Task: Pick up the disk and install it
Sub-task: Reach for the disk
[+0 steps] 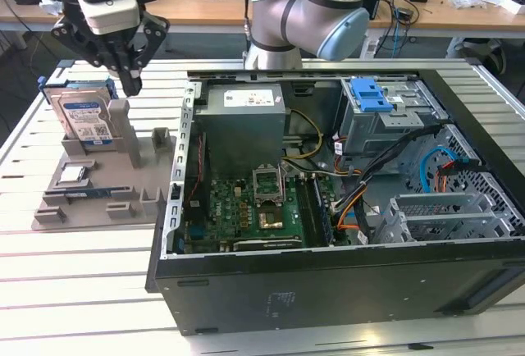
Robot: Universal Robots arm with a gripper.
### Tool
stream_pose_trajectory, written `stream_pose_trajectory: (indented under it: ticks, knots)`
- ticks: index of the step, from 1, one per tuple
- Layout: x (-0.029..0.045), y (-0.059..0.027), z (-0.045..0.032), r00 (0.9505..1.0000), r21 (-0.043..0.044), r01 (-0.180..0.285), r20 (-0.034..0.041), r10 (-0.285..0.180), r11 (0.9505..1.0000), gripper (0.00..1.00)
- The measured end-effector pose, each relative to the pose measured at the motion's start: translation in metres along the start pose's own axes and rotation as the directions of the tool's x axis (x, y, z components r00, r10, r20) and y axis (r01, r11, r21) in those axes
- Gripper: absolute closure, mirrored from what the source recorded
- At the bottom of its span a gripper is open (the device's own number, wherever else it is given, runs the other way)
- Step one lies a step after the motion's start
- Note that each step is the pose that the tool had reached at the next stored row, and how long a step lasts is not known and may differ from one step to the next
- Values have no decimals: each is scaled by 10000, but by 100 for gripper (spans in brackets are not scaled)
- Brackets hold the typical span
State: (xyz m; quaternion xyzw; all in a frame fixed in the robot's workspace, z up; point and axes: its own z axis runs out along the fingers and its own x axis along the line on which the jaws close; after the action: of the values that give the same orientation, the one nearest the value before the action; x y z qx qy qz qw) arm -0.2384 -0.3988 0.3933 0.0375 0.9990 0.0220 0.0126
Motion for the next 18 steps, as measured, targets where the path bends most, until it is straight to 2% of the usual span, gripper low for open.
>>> stream_pose_trajectory:
  ticks: [13,18]
  knots:
    - [282,-21,-8,10000,1,1,0,-1,10000,90]
    - [429,-32,-12,10000,6,1,1,-1,10000,90]
